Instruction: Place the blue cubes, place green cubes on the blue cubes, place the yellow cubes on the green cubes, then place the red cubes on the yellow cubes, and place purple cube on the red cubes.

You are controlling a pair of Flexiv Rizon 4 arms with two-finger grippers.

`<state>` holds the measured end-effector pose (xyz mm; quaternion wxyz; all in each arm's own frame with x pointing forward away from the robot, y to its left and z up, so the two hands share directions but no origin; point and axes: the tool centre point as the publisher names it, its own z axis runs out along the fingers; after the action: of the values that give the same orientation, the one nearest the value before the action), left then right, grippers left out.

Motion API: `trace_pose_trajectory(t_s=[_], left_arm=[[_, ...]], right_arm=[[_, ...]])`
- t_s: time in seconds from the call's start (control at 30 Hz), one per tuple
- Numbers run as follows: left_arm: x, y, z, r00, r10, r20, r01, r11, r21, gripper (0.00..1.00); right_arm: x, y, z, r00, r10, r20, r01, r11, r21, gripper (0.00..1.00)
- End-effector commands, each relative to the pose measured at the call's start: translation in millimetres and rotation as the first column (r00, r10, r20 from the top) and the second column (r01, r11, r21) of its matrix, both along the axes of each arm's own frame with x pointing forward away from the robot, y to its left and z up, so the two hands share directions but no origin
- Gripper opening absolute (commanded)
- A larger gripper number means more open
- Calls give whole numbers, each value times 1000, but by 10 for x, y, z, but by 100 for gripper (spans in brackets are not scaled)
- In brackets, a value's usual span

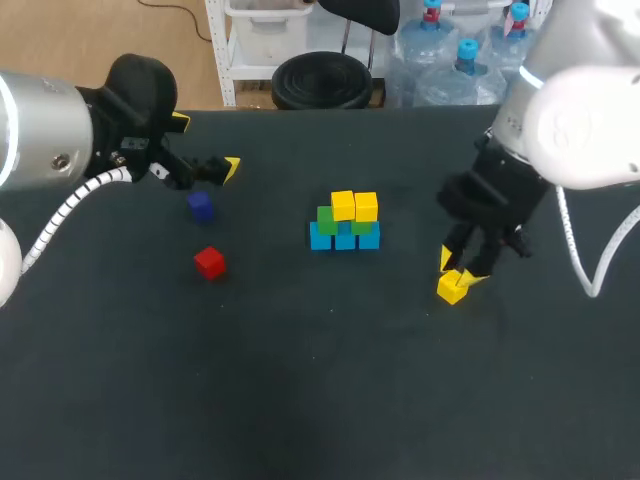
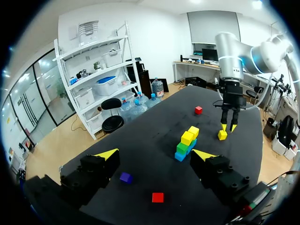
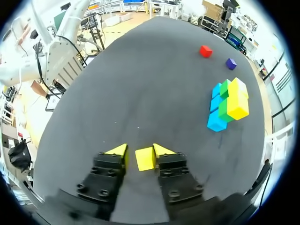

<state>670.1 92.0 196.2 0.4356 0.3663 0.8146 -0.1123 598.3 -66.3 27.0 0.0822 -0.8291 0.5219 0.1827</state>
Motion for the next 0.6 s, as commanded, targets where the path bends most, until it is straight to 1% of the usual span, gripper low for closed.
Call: trace_pose_trajectory(t_s=[0.03, 0.13, 0.17, 0.2, 0.33, 0.4, 0.47, 0.6], left_arm=[[4, 14, -6, 1000, -4, 1, 4, 1000, -4, 100], [4, 14, -6, 1000, -4, 1, 4, 1000, -4, 100], [4, 14, -6, 1000, -4, 1, 4, 1000, -4, 100], [4, 14, -6, 1000, -4, 1, 4, 1000, -4, 100], [4, 14, -6, 1000, -4, 1, 4, 1000, -4, 100], [4, 14, -6, 1000, -4, 1, 4, 1000, -4, 100], [4, 14, -6, 1000, -4, 1, 4, 1000, -4, 100], [4, 14, -6, 1000, -4, 1, 4, 1000, -4, 100]], right_arm=[[-41, -19, -10, 1000, -3, 1, 3, 1000, 1, 0], [-58, -17, -3, 1000, -10, -11, 10, 1000, 6, 0], [-59, -17, -2, 1000, -11, -12, 11, 1000, 6, 29], [-64, -19, -1, 999, -33, -14, 33, 999, 6, 100], [-44, -30, 25, 998, -68, -12, 69, 997, 20, 100], [-34, -37, 31, 996, -90, -21, 91, 996, 23, 100], [-18, -33, 48, 992, -122, -33, 123, 992, 41, 100], [-18, -33, 48, 992, -122, -33, 123, 992, 41, 100]])
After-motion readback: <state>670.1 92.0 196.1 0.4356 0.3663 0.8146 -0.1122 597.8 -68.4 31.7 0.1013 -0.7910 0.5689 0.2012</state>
